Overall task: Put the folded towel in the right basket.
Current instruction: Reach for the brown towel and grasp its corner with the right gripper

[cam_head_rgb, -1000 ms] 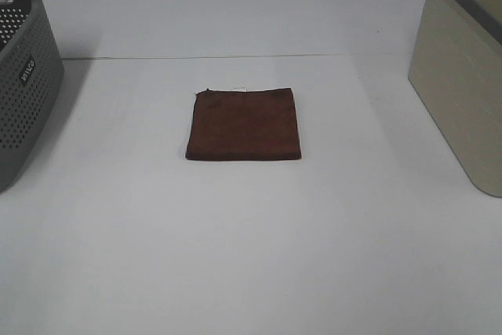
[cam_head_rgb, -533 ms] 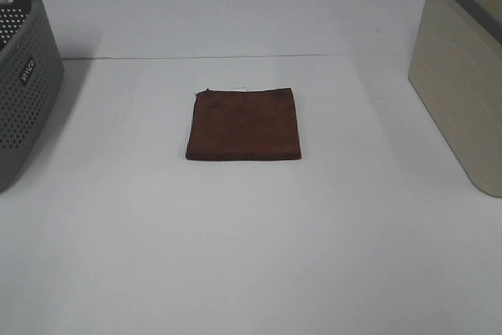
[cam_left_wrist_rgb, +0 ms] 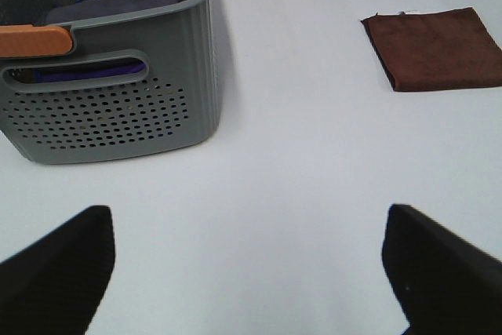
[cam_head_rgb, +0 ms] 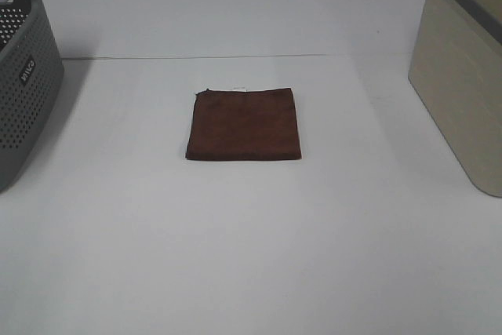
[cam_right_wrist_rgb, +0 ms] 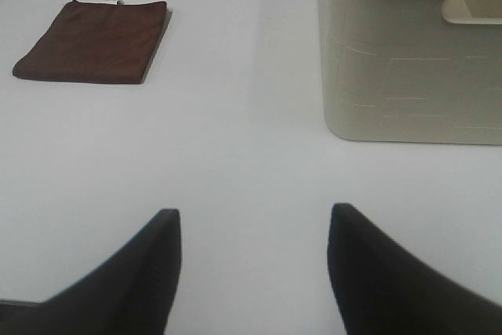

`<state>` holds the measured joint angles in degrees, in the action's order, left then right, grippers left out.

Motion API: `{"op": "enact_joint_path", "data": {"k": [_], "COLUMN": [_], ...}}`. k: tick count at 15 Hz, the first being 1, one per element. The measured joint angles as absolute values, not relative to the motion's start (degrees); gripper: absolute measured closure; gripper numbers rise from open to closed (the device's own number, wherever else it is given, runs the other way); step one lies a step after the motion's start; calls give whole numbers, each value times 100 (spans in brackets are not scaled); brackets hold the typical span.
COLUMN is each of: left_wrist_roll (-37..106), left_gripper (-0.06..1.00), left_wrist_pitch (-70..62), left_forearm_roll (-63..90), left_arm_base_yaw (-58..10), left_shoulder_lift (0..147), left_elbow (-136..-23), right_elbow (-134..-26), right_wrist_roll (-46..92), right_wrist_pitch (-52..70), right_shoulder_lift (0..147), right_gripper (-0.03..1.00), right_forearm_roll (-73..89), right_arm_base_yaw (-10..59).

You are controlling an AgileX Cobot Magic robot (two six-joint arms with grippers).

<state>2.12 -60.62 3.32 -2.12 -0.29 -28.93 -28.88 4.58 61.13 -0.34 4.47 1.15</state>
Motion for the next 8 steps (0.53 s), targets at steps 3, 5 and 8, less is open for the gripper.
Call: {"op": "enact_joint_path", "data": {"k": [3,5,8], "left_wrist_roll": [212,212,212], "left_gripper": [7,7,7], "left_wrist_pitch": [-6062,-6062,-6062], "left_forearm_roll": [332,332,332], "left_arm_base_yaw": [-212,-212,-212], "left_shoulder_lift": [-29,-29,-29], "left_elbow": [-2893,-2893,-2893], "right_elbow": [-2888,-2888,-2888], "right_wrist_roll": [458,458,458], "right_wrist_pitch": [6113,6113,6113], "right_shoulder_lift": [-34,-34,-34], "right_gripper": [43,43,43], "right_forearm_roll": [447,447,447], "right_arm_base_yaw": [115,115,115]}}
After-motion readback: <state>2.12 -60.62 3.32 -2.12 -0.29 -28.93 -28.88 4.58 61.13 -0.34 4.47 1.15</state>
